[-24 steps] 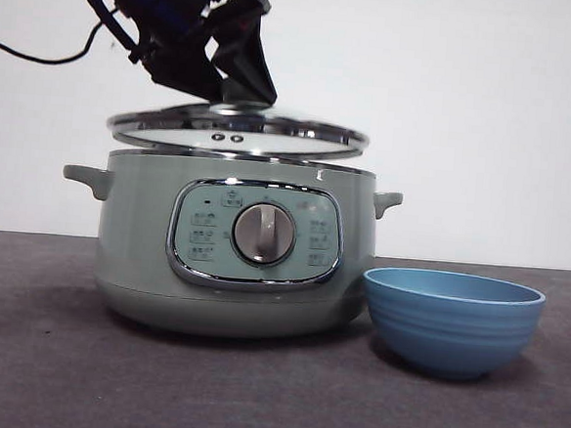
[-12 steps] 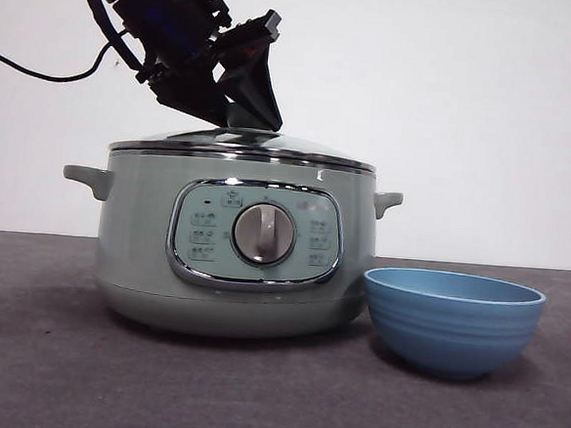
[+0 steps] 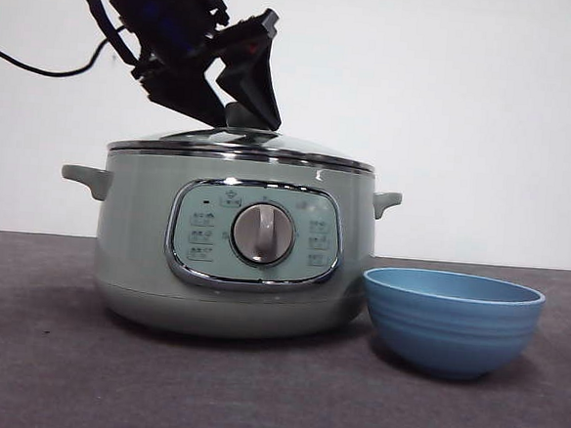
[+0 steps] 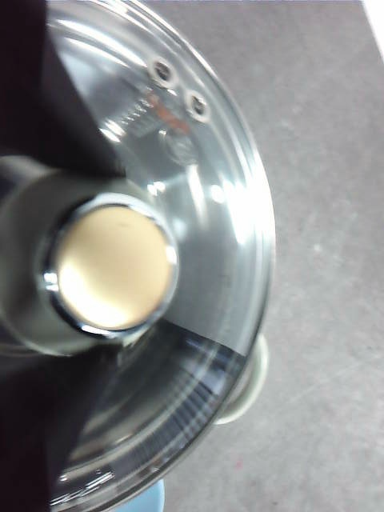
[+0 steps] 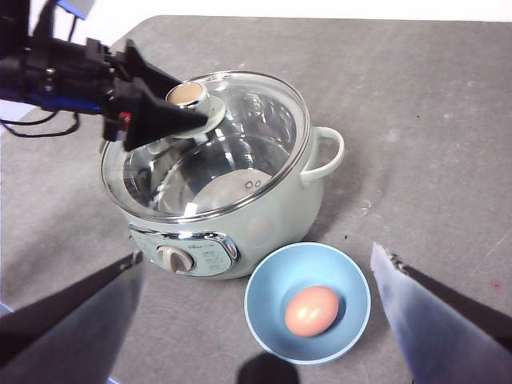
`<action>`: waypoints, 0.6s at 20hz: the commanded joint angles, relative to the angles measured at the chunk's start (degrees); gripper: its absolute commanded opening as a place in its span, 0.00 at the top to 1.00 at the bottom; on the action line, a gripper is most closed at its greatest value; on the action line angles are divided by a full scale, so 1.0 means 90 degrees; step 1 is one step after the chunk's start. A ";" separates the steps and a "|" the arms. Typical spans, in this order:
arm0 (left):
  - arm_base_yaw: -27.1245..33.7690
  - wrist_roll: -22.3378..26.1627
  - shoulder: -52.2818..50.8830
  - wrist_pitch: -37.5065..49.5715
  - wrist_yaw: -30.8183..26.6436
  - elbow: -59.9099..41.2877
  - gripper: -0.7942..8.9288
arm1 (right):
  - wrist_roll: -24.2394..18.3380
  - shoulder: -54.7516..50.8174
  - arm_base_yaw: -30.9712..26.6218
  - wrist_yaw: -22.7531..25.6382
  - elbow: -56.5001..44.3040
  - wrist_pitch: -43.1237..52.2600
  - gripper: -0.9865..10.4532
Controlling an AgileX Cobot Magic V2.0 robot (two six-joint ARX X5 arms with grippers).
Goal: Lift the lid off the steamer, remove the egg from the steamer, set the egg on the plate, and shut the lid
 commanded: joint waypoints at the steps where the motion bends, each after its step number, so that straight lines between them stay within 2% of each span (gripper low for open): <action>1: -0.0010 0.0046 -0.0163 -0.0022 -0.0027 -0.0058 0.37 | 0.0032 -0.0010 0.0002 0.0010 -0.0034 0.0007 0.49; 7: 0.0007 0.0049 -0.1090 -0.0267 -0.0032 -0.0053 0.37 | 0.0017 -0.0005 0.0002 0.0010 -0.0034 -0.0002 0.49; 12: 0.0007 -0.0012 -0.2365 -0.1673 -0.0024 -0.0053 0.37 | -0.0032 0.0051 0.0002 -0.0034 -0.0034 -0.0012 0.49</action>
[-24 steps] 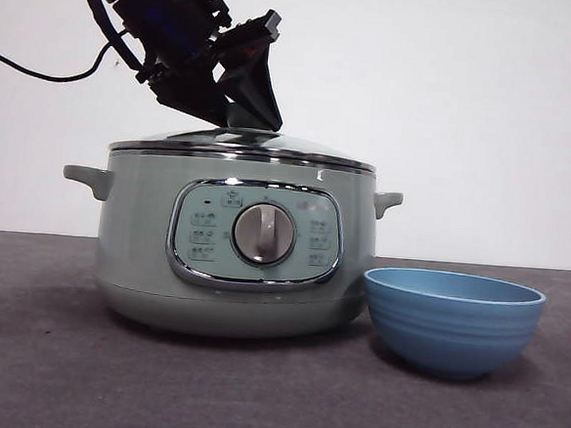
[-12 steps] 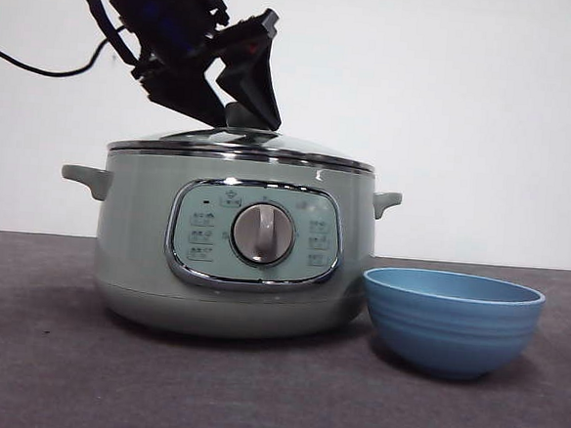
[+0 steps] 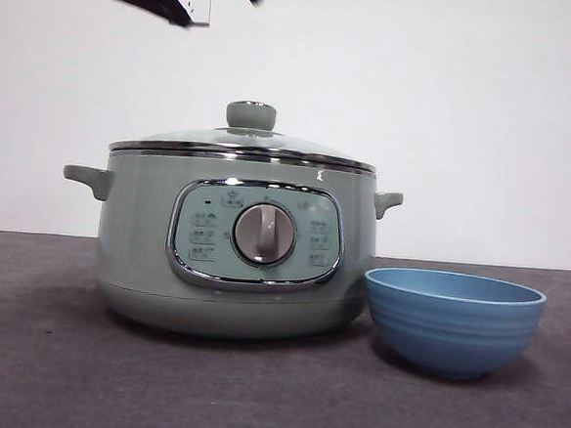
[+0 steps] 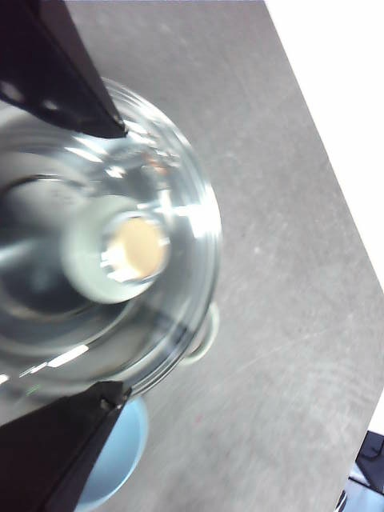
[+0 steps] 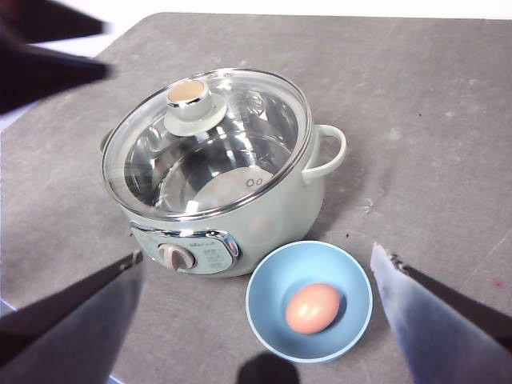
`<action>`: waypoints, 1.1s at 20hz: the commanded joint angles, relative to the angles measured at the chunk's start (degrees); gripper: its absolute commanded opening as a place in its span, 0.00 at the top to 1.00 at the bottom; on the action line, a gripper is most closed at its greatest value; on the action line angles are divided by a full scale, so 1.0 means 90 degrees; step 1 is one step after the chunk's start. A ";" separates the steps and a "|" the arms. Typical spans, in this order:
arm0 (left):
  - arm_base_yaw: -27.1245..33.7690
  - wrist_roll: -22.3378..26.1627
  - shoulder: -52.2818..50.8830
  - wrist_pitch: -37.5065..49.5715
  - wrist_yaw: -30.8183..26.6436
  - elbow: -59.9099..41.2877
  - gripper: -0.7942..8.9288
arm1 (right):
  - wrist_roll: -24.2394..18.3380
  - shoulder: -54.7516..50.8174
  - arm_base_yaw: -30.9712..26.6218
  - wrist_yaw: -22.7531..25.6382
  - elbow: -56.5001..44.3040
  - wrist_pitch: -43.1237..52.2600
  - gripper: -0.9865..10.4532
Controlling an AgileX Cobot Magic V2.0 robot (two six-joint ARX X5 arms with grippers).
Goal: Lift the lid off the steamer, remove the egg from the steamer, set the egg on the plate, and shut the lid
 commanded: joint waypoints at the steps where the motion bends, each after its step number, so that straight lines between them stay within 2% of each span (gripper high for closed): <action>1: 0.0007 -0.0129 -0.0593 -0.0784 0.0000 -0.0053 0.37 | -0.0085 0.0058 0.0002 -0.0027 -0.0034 0.0002 0.49; 7: 0.0005 -0.0542 -0.2237 -0.2963 0.0019 -0.0053 0.38 | -0.0199 0.0357 0.0007 -0.0952 -0.0034 -0.0017 0.50; 8: 0.0005 -0.0612 -0.2438 -0.3181 0.0019 -0.0053 0.42 | -0.0197 0.0420 0.0007 -0.1115 -0.0034 -0.0017 0.50; 10: 0.0005 -0.0680 -0.2749 -0.3480 0.0017 -0.0053 0.63 | -0.0194 0.0546 0.0007 -0.1399 -0.0034 -0.0027 0.51; 11: 0.0005 -0.0690 -0.2868 -0.3568 0.0017 -0.0053 0.77 | -0.0194 0.0605 0.0007 -0.1530 -0.0034 -0.0051 0.57; 12: 0.0005 -0.0699 -0.2951 -0.3614 0.0017 -0.0053 0.90 | -0.0194 0.0656 0.0010 -0.1545 -0.0034 -0.0102 0.69; 14: 0.0005 -0.0746 -0.3033 -0.3662 0.0019 -0.0053 0.93 | -0.0197 0.0741 0.0007 -0.1537 -0.0034 -0.0228 0.92; 22: 0.0002 -0.0763 -0.3031 -0.3687 0.0000 -0.0053 0.92 | -0.0194 0.0775 0.0007 -0.1464 -0.0034 -0.0362 0.91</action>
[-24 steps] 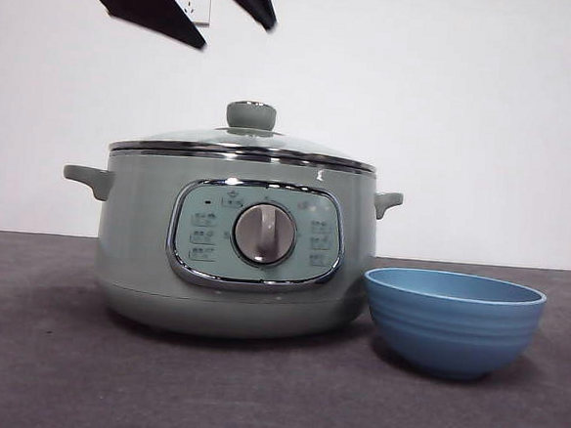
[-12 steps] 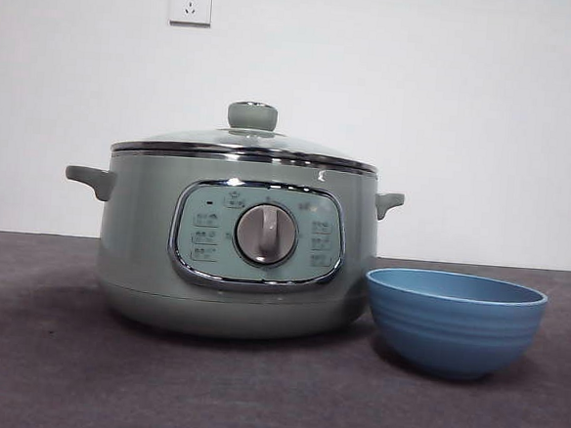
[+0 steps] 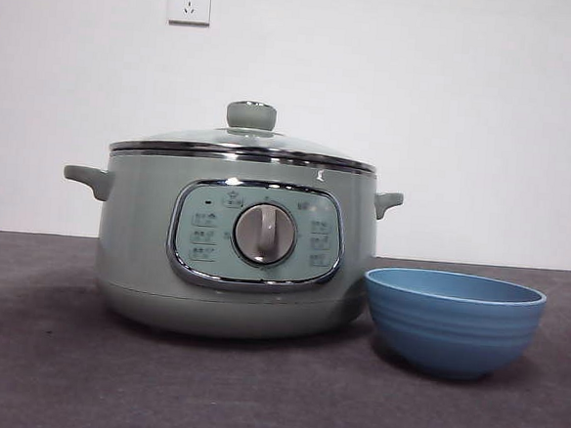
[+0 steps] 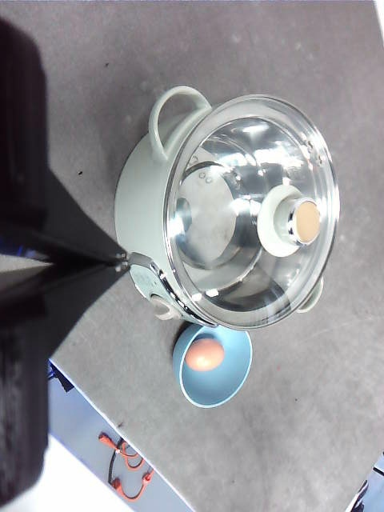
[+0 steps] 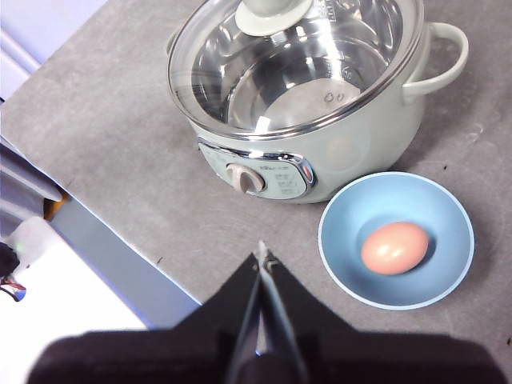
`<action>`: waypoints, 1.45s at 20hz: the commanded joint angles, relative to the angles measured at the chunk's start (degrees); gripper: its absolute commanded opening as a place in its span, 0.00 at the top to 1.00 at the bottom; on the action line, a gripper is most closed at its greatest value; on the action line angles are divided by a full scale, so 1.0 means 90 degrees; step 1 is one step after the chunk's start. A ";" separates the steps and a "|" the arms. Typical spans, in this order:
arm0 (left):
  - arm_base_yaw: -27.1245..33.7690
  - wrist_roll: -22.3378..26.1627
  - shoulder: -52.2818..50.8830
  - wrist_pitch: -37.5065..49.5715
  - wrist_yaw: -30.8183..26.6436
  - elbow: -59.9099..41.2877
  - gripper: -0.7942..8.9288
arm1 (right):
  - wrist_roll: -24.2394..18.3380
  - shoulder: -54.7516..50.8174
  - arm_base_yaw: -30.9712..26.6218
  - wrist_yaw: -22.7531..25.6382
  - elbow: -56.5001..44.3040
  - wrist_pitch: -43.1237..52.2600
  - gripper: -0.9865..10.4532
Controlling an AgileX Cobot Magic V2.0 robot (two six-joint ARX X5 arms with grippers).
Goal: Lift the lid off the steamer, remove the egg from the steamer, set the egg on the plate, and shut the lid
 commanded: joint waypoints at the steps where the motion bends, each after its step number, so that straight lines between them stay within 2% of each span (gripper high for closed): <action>1: 0.0002 -0.0022 -0.0022 0.0015 -0.0005 -0.0051 0.92 | -0.0032 -0.0005 0.0007 0.0019 -0.0034 0.0039 0.91; 9: 0.0002 -0.0019 0.0112 -0.0027 -0.0007 -0.0051 0.92 | -0.0032 -0.0002 0.0007 0.0019 -0.0034 0.0039 0.91; 11: 0.0005 0.0304 0.0121 0.0083 -0.0270 -0.0051 0.92 | -0.0032 -0.0002 0.0007 0.0019 -0.0034 0.0039 0.91; 12: 0.0078 0.0425 0.0114 0.0393 -0.0789 -0.0051 0.92 | -0.0032 -0.0002 0.0007 0.0019 -0.0034 0.0039 0.91; 14: 0.0600 0.0865 -0.0039 0.1297 -0.1362 -0.0063 0.92 | -0.0032 -0.0005 0.0007 0.0019 -0.0034 0.0039 0.91; 16: 0.1637 0.1173 -0.0272 0.2157 -0.0993 -0.0078 0.92 | -0.0032 -0.0005 0.0007 0.0019 -0.0034 0.0039 0.91; 18: 0.2747 0.1377 -0.0559 0.2744 -0.0233 -0.0078 0.92 | -0.0032 -0.0002 0.0007 0.0019 -0.0034 0.0039 0.91; 21: 0.3696 0.1695 -0.1115 0.3470 -0.0007 -0.0384 0.92 | -0.0032 -0.0005 0.0007 0.0019 -0.0034 0.0039 0.91; 23: 0.4051 0.1753 -0.1617 0.4369 -0.0007 -0.1086 0.92 | -0.0032 -0.0002 0.0007 0.0019 -0.0034 0.0039 0.91; 26: 0.4447 0.1683 -0.2460 0.6003 -0.0005 -0.2807 0.92 | -0.0032 -0.0005 0.0007 0.0019 -0.0034 0.0039 0.91; 29: 0.4673 0.1185 -0.3213 0.6819 -0.0010 -0.4507 0.92 | -0.0032 -0.0002 0.0007 0.0019 -0.0034 0.0039 0.91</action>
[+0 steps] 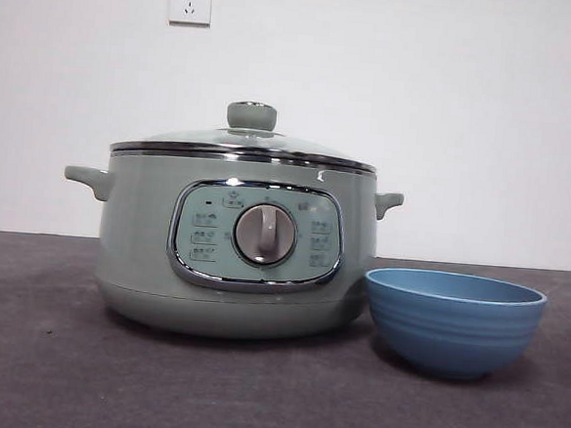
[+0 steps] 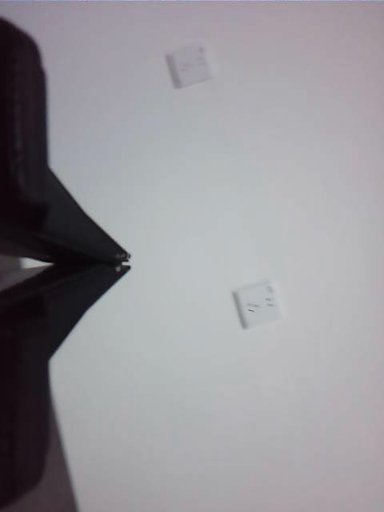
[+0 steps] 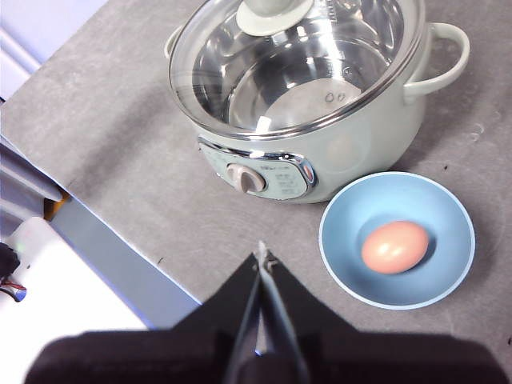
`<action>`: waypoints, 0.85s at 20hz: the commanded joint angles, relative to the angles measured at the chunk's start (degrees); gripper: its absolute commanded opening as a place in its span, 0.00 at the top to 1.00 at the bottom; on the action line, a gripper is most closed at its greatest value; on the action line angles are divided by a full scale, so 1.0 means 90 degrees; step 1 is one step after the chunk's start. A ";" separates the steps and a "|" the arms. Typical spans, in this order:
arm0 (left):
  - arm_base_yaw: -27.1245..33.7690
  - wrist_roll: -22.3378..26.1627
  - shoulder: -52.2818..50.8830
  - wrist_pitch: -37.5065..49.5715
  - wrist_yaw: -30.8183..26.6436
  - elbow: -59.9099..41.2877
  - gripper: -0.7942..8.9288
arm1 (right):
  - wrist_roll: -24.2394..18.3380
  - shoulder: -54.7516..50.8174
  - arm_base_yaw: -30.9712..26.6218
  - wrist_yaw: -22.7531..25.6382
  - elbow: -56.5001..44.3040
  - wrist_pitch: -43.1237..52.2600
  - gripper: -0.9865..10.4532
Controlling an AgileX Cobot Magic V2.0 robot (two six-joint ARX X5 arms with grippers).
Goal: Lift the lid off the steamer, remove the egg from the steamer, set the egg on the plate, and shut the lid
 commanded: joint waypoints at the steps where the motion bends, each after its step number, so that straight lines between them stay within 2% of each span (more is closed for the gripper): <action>1: 0.0095 -0.0495 -0.0459 0.0282 0.0022 -0.1243 0.92 | -0.0029 -0.0002 0.0007 0.0019 -0.0034 0.0039 0.91; 8: -0.0061 -0.1166 -0.1676 0.0221 0.0032 -0.3332 0.92 | -0.0029 -0.0005 0.0007 0.0019 -0.0034 0.0036 0.91; 12: -0.0112 -0.1307 -0.1814 -0.0476 0.0034 -0.3594 0.92 | -0.0029 -0.0005 0.0007 0.0019 -0.0034 0.0039 0.91; 17: -0.0522 -0.1338 -0.1814 -0.1532 0.0032 -0.3677 0.92 | -0.0029 -0.0005 0.0007 0.0019 -0.0034 0.0039 0.91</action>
